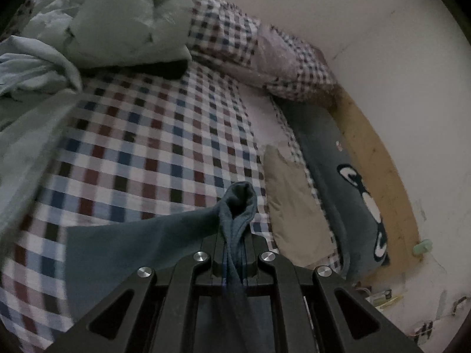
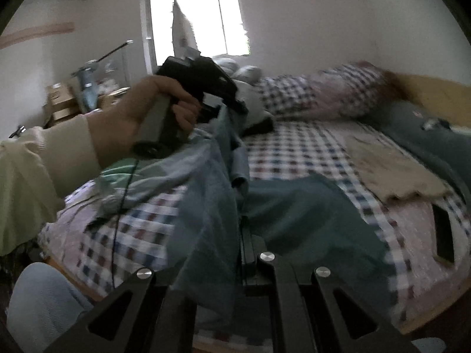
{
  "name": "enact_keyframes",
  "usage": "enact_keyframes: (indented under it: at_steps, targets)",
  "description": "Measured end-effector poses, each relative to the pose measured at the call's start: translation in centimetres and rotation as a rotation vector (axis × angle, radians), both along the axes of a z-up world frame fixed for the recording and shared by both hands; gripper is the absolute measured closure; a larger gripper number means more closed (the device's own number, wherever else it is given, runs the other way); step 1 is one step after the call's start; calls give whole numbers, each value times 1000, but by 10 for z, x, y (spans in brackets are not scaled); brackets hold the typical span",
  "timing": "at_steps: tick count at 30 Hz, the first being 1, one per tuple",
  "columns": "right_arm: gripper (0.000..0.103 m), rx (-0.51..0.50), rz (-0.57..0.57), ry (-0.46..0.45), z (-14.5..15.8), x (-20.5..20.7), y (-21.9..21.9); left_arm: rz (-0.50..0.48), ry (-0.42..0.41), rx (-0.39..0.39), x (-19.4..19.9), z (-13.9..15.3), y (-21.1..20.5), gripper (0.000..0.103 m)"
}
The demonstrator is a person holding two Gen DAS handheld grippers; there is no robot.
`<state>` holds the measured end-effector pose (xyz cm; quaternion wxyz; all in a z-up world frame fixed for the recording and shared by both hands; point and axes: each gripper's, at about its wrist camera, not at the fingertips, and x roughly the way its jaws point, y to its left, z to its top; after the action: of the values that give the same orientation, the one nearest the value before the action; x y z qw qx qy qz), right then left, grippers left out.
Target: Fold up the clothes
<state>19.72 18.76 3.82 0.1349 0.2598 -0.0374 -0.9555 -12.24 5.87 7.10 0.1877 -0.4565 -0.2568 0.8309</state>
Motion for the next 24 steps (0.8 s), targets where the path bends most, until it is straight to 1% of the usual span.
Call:
enact_keyframes:
  at_steps: [6,9,11,14,20,22,24]
  targets:
    - [98,-52,-84,-77,-23,-9,53,-30,-52,-49,-19,-27,66,98]
    - [98,-84,-123,-109,-35,-10,76,-48,-78,-61,-27,-42,95,98]
    - [98,-100,-151,-125,-41,-10,91,-60,-85,-75,-30,-48,110,98]
    - [98,-117,-186,-140,-48,-8,107,-85,-82,-120,-34,-54,138,98]
    - [98,-164,-235,-205,-70,-13,134,-85,-94,-211,-45,-72,175,98]
    - [98,-181,-246,-242,-81,-19,142,-57,-104,-235,-50,-82,179,98]
    - [98,-203,-259,-275,-92,-26,150,-30,-117,-242,-53,-90,178,98]
